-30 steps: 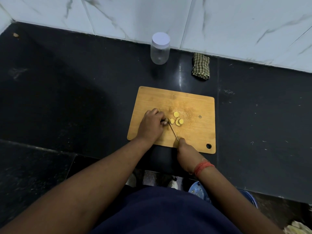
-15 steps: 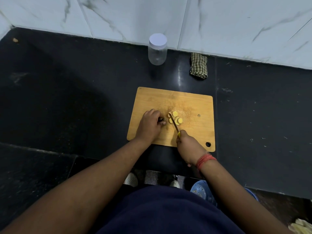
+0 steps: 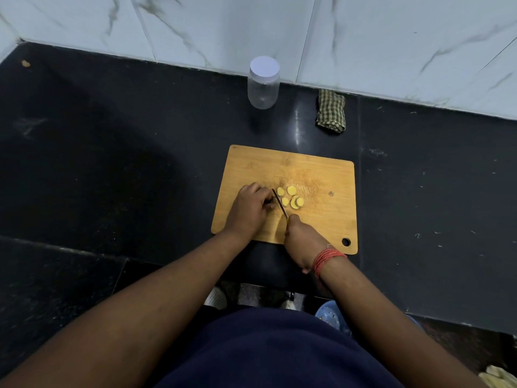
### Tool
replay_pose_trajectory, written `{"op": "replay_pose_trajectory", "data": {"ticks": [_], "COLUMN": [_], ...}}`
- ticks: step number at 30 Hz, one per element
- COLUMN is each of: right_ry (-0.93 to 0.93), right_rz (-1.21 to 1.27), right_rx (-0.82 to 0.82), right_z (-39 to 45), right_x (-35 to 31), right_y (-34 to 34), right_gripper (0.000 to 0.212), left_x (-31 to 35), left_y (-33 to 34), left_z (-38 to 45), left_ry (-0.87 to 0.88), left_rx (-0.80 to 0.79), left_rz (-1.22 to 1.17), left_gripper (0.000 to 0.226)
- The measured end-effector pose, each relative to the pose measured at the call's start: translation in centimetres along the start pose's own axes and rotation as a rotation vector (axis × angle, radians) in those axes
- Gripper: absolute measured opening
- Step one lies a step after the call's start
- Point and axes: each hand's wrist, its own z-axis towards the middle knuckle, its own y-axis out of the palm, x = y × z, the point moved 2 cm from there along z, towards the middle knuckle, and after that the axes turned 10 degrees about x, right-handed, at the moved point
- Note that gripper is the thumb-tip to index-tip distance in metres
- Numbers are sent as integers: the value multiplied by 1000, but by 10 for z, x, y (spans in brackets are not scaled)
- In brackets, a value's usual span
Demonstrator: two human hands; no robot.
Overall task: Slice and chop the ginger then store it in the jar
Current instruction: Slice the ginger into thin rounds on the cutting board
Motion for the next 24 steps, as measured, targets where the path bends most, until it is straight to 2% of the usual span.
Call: {"op": "replay_pose_trajectory", "data": {"ticks": [7,15,19,24], "right_ry": [34,-19,-42,-90], "right_rz": [-61,-187,-182,-188], "right_rx": [-53,-80,-109,-46], "right_z": [20,17,16,9], "right_x": [-10,-12,-3,6], "right_y": [-2,-3,-3,3], "right_gripper": [56,75,62,45], "left_x": [-2,-1,-1,1], "left_y": [0,1,4,7], "left_z": [2,2,0,-4], "left_ry": [97,80,66,52], "left_rx": [0,24,37,36], "left_rz": [74,74,78,70], "left_gripper": [10,8,8,10]}}
